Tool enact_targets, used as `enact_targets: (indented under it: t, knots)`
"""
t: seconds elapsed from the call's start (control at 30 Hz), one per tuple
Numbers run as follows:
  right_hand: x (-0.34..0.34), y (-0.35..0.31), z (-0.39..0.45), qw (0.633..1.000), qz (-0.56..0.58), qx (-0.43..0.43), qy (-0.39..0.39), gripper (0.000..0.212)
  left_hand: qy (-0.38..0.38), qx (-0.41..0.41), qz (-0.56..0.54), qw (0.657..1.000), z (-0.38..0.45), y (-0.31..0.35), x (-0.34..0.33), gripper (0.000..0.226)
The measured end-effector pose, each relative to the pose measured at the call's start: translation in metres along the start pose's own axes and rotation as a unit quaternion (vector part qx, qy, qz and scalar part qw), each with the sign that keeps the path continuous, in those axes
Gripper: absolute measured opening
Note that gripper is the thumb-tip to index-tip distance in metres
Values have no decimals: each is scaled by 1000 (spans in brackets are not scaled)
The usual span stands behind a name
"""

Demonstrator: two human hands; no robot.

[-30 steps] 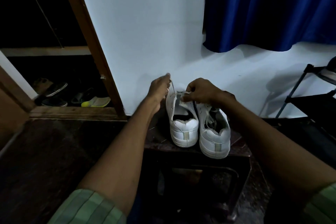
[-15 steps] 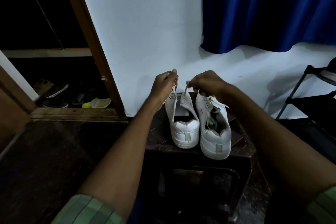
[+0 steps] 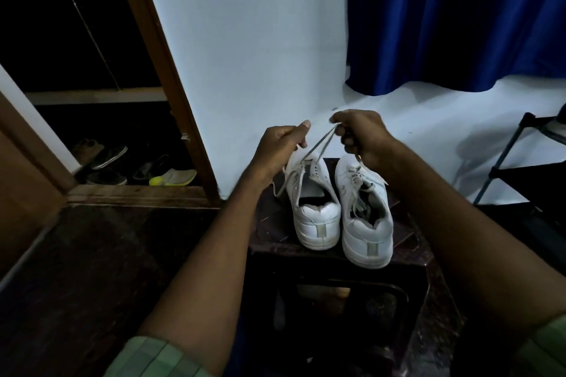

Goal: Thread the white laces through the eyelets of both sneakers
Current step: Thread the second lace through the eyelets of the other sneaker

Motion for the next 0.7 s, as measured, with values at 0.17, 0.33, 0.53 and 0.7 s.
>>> enact_targets:
  t: [0.17,0.33,0.53,0.7]
  knots:
    - [4,1,-3,999,-20,-8,-38,11,-65,26,-92,993,-3,-5,-15,39]
    - [-28,-16,-17,966,-202,37,-159,13,-111,21,14,994,-5,-2,-35,41]
    - [26,6,3,986,160,9,37,24,-122,47,-6,991,-6,-7,-33,38]
    - [19,19,6,991,130,-17,18,17,-75,80,-78,991,-5,-16,-22,34]
Point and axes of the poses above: each hand's wrist, its own z-axis towards the middle knuckle, its own x-axis out of the back of the hand, y = z × x, the point moved 8 cm from there along z, towards the middle knuckle, and after that the axes turned 13 degrees about -y, right-handed, at the moved point
